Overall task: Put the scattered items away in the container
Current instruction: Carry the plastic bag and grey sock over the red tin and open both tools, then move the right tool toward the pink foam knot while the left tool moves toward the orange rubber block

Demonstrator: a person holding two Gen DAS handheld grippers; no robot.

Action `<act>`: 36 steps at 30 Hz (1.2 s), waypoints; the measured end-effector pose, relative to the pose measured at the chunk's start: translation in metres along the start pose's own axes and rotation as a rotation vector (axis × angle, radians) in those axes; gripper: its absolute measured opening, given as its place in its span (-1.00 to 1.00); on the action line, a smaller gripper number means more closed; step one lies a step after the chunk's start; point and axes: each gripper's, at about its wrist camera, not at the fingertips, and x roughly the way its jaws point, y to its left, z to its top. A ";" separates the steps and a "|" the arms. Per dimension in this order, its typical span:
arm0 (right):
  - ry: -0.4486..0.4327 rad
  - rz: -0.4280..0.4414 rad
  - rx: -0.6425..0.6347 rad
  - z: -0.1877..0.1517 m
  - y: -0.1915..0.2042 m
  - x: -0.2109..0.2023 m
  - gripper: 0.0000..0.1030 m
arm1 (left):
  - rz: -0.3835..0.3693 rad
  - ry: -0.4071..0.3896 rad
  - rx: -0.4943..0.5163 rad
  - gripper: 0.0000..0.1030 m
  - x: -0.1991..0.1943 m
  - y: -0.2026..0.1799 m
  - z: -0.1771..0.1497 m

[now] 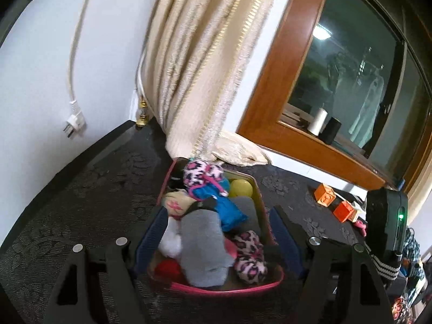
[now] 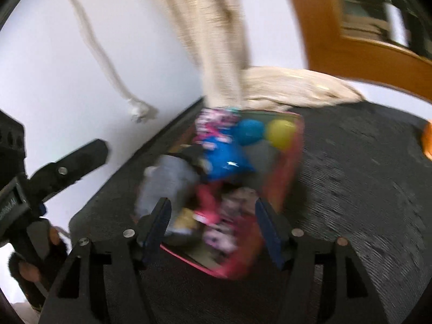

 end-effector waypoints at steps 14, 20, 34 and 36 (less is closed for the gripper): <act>-0.115 -0.271 0.300 -0.031 -0.163 -0.107 0.34 | -0.113 0.151 0.202 0.55 0.049 -0.131 -0.024; -0.163 -0.393 0.412 -0.049 -0.237 -0.160 0.34 | -0.155 0.214 0.283 0.55 0.080 -0.193 -0.040; -0.192 -0.638 0.527 -0.058 -0.379 -0.230 0.34 | -0.210 0.320 0.400 0.55 0.175 -0.298 -0.056; -0.172 -0.658 0.490 -0.050 -0.386 -0.225 0.34 | -0.216 0.332 0.406 0.55 0.186 -0.306 -0.058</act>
